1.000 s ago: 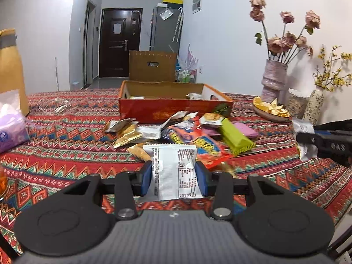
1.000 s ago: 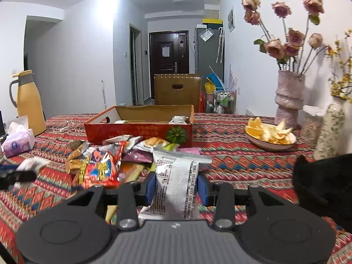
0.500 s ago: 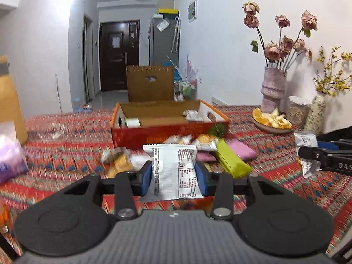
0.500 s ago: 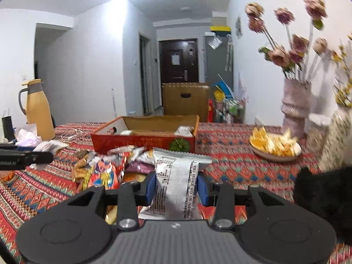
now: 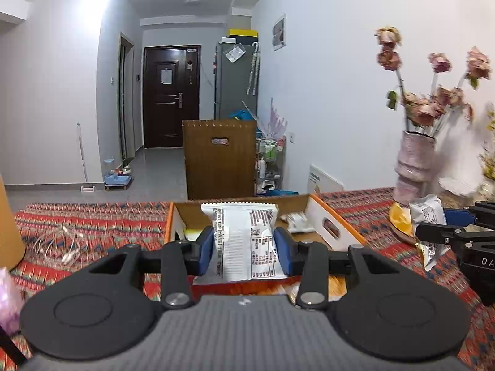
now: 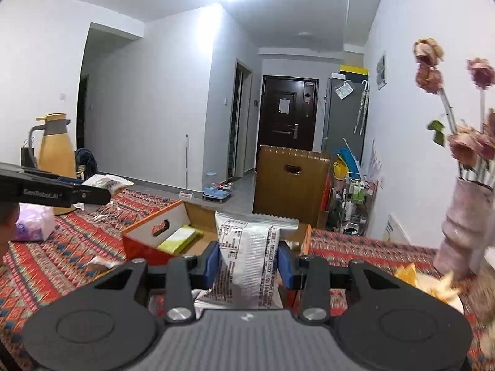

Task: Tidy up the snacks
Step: 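Carry both wrappers into the orange box and open both tools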

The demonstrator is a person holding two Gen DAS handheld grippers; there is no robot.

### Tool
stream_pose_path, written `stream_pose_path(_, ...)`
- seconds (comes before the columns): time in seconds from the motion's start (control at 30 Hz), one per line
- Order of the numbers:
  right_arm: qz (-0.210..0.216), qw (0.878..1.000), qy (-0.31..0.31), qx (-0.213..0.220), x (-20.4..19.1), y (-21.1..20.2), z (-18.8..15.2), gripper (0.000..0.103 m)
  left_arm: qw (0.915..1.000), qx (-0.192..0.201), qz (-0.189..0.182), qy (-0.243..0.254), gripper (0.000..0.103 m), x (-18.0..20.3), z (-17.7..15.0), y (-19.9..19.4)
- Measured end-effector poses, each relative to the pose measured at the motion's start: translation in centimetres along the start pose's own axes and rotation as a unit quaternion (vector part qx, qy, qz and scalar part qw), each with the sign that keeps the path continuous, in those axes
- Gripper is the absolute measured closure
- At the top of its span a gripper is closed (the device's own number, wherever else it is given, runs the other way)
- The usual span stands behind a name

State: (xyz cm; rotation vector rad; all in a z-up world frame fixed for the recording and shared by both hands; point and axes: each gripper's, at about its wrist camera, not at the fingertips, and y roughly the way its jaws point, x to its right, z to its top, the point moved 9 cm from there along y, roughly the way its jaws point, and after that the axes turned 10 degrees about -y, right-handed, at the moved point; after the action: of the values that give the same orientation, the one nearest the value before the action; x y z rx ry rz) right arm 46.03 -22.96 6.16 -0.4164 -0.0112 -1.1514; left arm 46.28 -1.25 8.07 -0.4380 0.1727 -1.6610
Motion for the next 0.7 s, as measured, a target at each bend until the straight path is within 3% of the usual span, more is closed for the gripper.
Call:
stream_pose_path(0.17,0.012,1.000,0.007,0.001,1.5,5.9,2.1,0.065,0.9999,0.004,0.013,0.006,0.061,-1.4,2.3,5.4)
stream_pose_path(0.33,0.071,0.995,0.067,-0.007,2.6,12.2,3.2,0.065,0.9999,-0.009,0.009,0.002,0.061,-2.6,4.1,11.0)
stream_pose_path(0.5,0.087,0.989,0.106,-0.052,4.2,20.4,3.3,0.064,0.9981,-0.057,0.015,-0.015,0.061,-3.9,4.7,18.4)
stream_pose_path(0.7,0.084,0.978,0.141,-0.131,4.7,28.4,1.0,0.064,0.9896,-0.133,0.029,-0.045,0.060,-5.4,1.7,25.8)
